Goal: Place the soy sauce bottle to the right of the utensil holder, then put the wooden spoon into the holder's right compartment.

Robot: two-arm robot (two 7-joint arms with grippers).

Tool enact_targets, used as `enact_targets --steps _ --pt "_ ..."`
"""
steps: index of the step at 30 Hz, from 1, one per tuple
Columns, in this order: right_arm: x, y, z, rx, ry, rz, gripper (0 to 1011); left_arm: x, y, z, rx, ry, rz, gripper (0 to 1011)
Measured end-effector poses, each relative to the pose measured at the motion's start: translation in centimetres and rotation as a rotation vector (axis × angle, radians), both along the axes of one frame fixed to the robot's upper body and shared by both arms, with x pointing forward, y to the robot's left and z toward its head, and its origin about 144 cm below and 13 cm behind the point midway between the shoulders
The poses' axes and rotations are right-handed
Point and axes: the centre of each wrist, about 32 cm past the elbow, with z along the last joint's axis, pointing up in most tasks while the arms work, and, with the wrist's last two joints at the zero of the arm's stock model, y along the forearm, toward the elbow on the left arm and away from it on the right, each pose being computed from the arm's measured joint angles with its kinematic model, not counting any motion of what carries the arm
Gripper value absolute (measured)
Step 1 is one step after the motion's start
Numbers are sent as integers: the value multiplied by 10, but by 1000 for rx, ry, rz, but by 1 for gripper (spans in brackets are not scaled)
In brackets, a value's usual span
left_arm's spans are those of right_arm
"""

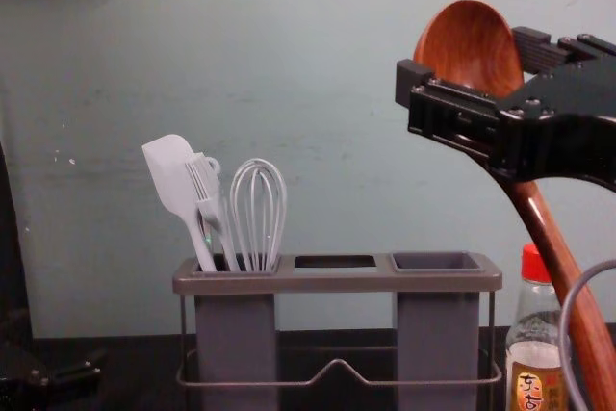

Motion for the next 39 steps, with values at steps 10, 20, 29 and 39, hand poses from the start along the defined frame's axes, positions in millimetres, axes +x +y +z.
enact_targets --steps 10,20,29,39 --pt "0 0 0 -2 3 2 837 0 0 0 0 0 0 1011" --pt "14 -10 11 -16 3 16 837 0 0 0 0 0 0 1011" --pt "53 -25 29 -13 17 103 837 0 0 0 0 0 0 1012" --pt "119 -32 39 51 -12 202 837 0 0 0 0 0 0 1012"
